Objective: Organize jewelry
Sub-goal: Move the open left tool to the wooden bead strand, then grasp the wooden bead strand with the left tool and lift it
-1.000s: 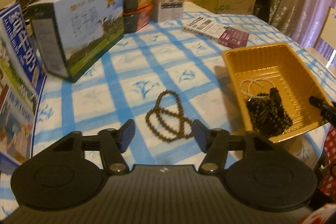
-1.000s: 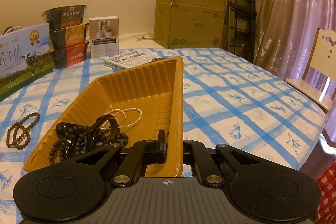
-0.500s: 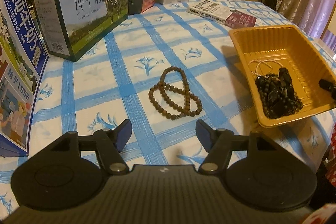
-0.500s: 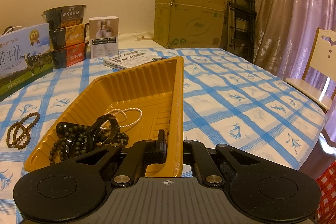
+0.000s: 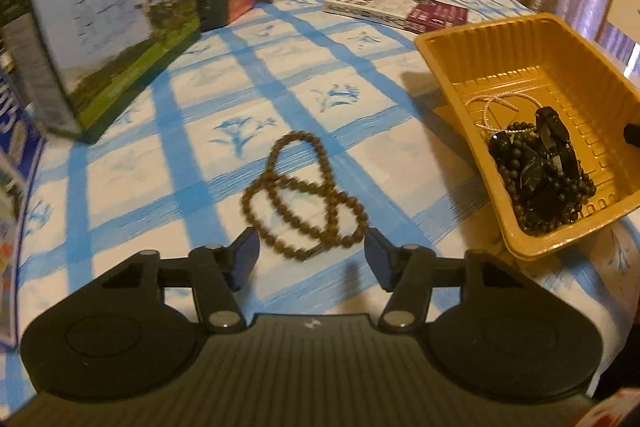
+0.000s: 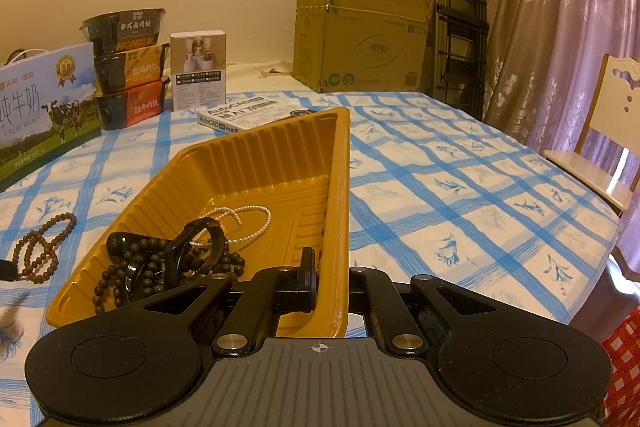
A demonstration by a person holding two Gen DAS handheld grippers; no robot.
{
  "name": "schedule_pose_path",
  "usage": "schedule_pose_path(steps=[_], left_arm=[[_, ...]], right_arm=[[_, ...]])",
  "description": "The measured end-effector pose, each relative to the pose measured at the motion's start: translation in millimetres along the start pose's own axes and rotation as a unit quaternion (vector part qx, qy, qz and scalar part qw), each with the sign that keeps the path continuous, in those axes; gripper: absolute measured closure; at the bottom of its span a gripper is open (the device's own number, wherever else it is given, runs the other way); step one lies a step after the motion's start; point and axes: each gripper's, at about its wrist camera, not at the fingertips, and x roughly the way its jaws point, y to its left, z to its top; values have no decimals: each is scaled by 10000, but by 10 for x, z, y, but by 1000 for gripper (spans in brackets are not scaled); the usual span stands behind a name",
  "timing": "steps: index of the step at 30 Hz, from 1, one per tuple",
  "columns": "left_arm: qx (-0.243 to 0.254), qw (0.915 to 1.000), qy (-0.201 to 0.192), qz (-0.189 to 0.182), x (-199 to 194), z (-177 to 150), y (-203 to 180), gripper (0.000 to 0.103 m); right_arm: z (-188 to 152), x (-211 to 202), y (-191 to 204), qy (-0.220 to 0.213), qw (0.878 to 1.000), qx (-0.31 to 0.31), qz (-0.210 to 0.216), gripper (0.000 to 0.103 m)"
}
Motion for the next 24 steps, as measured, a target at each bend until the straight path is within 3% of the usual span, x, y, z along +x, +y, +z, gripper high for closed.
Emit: schedule_pose_path(steps=[6,19,21,24], left_arm=[[327,9994,79,8,259,115,-97,61],[473,9988,100,47,441,218,-97,64],[506,9986,143,71,461,213,-93,78],[531,9985,162,10,486,176,-82,84]], right_arm=[[-5,-1,-2,3,10000,4,-3,98],[-5,-3,1,4,10000,2,-3,98],[-4,-1,2,4,10000,4,-6,98],[-7,-7,1,6,10000,-3,-4,98]])
